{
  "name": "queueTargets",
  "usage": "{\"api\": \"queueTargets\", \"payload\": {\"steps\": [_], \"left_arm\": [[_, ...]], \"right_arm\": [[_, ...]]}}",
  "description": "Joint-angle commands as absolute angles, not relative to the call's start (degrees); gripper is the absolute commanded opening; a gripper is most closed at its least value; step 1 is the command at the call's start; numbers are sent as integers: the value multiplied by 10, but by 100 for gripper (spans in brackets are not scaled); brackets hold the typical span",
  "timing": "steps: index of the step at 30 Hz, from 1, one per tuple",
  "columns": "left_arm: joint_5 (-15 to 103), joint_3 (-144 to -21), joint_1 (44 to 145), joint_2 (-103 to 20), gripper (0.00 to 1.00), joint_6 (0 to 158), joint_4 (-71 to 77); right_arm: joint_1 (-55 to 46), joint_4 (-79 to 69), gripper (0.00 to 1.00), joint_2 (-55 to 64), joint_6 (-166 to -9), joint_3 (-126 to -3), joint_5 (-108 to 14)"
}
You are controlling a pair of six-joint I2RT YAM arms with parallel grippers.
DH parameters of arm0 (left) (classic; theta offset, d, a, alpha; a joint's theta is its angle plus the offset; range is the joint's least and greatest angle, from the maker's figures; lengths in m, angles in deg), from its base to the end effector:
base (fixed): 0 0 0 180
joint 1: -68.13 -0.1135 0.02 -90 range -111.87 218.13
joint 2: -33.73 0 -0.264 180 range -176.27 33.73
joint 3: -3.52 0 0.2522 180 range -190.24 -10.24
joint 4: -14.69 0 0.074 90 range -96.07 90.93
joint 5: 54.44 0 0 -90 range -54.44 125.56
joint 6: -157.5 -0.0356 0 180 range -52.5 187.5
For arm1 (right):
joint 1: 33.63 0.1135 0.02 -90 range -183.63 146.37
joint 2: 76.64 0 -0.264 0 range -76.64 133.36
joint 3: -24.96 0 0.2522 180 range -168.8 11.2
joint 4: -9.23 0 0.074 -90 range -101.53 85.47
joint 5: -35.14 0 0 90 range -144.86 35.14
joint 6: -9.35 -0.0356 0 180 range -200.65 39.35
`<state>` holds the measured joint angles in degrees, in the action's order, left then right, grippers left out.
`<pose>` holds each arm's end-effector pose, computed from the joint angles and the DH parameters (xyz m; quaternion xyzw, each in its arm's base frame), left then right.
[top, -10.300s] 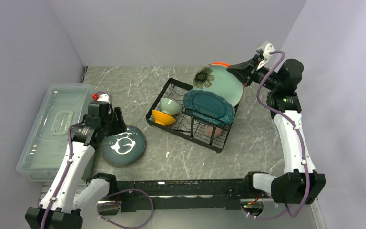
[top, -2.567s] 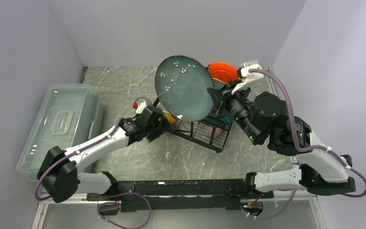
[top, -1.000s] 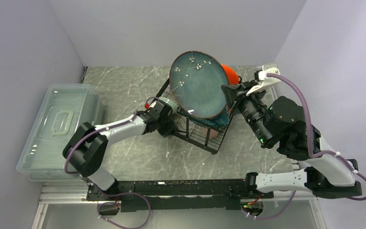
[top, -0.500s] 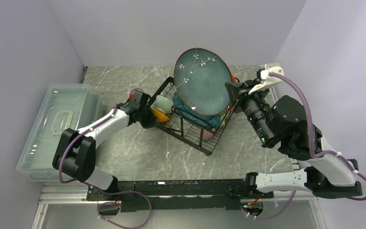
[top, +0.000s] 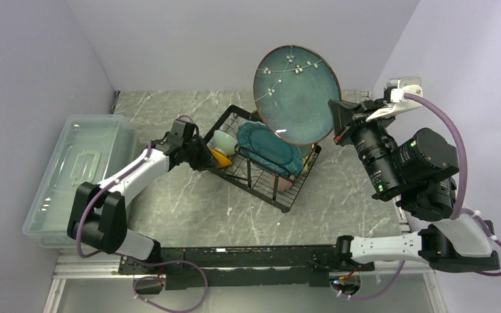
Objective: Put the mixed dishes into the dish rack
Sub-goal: Move the dish rack to the center of the board.
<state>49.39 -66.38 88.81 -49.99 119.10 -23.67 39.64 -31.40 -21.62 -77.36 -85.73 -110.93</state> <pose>0.2801 -0.1148 0.2299 -0.2127 0.9156 -0.2817 0.1926 0.0575 0.0887 0.5624 -0.0399 0.6527 0.1674 0.7378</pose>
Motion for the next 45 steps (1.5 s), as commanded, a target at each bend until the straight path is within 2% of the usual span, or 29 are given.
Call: {"api": "queueTargets", "payload": {"steps": [1,5,8,16,23,30,33,36,38,42,45], "left_arm": [[507,-678,931,-449,35,1234,-225],[485,-663,961,-432,57,1281,-219],[488,-639,974,-425,67,1320,-192],[512,-561,983,-416,74,1423,-102],[456,-610,1009,-466,75,1439,-167],[461,-630,1023,-545,77,1474,-150],[459,-639,1028,-564,75,1478,-151],[454,-644,1038,-574,67,1473,-152],[455,-639,1040,-575,57,1469,-145],[458,-628,1041,-571,29,1461,-138],[455,-628,1041,-564,14,1452,-143]], "right_arm": [[398,-188,0,-235,-762,-882,-1114],[398,-184,0,-235,-761,-879,-1113],[398,-184,0,-237,-763,-877,-1112],[398,-184,0,-240,-773,-870,-1107],[398,-182,0,-245,-775,-863,-1106],[398,-185,0,-251,-779,-857,-1108],[398,-187,0,-254,-780,-855,-1109],[398,-186,0,-258,-779,-850,-1111],[398,-182,0,-262,-776,-846,-1112],[398,-177,0,-265,-773,-840,-1113],[398,-174,0,-266,-773,-836,-1113]]}}
